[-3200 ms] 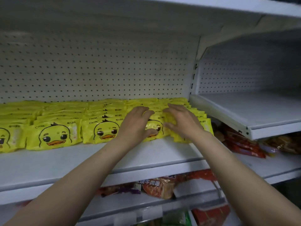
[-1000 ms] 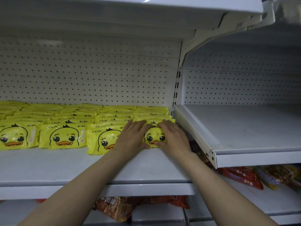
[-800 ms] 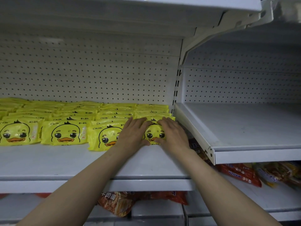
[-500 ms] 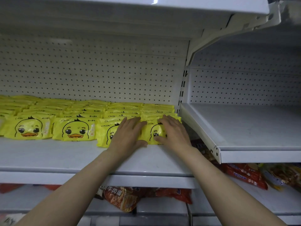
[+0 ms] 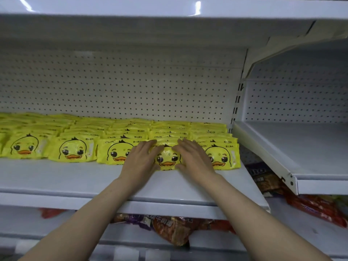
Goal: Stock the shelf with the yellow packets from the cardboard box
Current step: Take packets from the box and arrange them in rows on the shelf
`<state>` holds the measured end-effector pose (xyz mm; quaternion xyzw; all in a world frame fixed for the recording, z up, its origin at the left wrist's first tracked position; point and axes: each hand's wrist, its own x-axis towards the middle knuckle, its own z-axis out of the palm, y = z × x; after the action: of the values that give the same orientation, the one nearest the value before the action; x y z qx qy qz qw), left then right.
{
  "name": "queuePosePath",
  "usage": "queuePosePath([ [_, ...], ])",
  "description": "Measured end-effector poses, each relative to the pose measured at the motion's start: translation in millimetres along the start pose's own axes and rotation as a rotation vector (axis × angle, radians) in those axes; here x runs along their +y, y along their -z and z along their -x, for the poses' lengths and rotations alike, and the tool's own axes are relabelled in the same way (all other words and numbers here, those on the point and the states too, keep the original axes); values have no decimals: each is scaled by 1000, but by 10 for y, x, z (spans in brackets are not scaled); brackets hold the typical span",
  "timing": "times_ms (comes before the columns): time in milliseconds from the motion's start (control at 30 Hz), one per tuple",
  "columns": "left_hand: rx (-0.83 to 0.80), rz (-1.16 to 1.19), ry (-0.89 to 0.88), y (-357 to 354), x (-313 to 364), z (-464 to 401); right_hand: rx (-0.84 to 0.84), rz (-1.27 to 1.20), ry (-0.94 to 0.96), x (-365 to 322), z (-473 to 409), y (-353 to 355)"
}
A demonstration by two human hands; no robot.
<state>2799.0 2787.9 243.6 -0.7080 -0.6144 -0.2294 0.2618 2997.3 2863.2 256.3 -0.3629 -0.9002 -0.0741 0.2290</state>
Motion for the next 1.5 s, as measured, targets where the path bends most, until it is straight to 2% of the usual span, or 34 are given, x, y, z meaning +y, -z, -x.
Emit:
queuePosePath([
  [333, -69, 208, -40, -92, -291, -9, 72, -108, -111, -177, -46, -87],
  [700, -25, 257, -81, -225, -402, -171, 173, -110, -217, -264, -187, -191],
  [1033, -7, 267, -143, -274, -496, -165, 125, -140, -135, -152, -63, -208],
  [1167, 16, 252, -145, -275, -454, -174, 177, -118, -112, -174, -61, -226],
  [1333, -56, 224, -198, -298, -515, -150, 159, -126, -126, -189, -56, -232],
  [1500, -61, 220, -164, -298, -485, -206, 140, -121, -164, -207, -108, -237],
])
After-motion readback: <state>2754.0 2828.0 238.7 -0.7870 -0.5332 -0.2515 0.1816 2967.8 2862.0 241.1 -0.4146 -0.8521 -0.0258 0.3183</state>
